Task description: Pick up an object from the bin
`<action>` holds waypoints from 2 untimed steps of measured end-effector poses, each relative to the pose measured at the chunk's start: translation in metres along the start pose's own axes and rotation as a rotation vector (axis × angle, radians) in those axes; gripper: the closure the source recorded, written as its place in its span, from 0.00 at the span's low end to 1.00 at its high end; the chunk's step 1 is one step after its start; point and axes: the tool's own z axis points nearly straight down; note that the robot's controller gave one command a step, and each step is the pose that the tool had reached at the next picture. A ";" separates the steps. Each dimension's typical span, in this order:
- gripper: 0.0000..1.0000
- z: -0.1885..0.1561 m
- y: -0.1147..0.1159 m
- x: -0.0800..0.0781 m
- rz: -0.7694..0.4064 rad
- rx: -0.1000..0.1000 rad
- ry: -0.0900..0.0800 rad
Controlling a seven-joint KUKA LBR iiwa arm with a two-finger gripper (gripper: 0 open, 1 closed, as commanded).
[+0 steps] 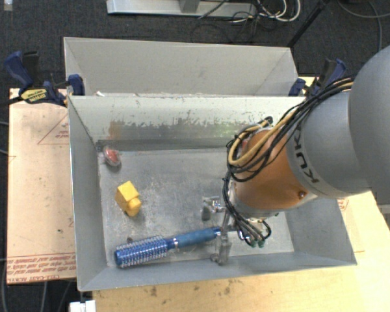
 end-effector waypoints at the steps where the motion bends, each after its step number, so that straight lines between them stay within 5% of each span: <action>1: 1.00 0.002 -0.003 0.003 0.006 0.002 0.011; 2: 1.00 -0.129 0.008 -0.013 0.010 0.001 0.002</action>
Offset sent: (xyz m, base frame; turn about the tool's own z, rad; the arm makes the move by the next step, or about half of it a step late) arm 0.0000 0.0000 0.0000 0.0000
